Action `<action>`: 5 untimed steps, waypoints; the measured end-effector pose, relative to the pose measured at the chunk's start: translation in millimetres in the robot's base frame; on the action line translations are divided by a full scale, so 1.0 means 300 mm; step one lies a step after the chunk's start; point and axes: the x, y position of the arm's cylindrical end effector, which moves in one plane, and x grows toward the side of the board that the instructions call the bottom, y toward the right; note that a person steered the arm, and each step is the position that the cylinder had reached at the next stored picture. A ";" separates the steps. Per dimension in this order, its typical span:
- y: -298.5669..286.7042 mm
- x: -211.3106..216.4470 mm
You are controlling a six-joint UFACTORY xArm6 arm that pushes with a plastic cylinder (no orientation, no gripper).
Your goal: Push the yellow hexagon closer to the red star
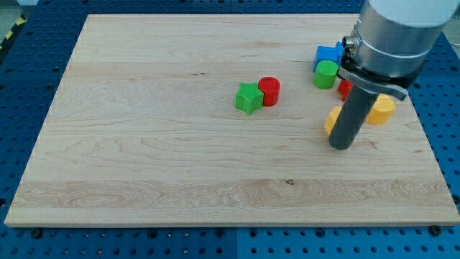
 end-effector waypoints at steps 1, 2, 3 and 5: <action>-0.016 -0.003; -0.080 -0.004; -0.147 -0.059; -0.064 -0.068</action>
